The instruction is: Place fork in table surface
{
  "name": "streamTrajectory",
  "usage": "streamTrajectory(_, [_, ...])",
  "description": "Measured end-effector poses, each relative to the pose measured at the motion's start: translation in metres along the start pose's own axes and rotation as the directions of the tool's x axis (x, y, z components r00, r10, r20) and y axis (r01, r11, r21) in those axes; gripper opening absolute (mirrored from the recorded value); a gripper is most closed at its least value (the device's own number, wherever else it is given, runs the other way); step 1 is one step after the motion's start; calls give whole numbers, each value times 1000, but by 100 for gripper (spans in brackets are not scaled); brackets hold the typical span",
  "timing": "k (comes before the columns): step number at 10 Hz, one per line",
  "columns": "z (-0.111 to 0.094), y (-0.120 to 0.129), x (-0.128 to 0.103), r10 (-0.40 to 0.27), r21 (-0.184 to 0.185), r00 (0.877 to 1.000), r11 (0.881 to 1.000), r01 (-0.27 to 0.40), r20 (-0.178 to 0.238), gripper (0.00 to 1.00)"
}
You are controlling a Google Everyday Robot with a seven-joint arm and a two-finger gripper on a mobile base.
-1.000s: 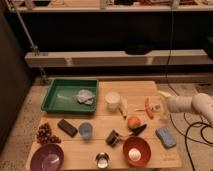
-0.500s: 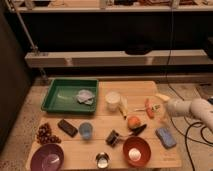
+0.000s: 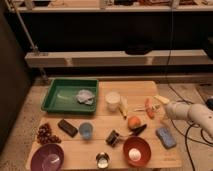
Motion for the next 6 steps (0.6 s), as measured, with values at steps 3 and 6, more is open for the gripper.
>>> streamTrajectory(3, [3, -5, 6, -32, 30, 999, 999, 33, -33, 80])
streamTrajectory(6, [9, -13, 14, -74, 41, 995, 996, 77, -61, 80])
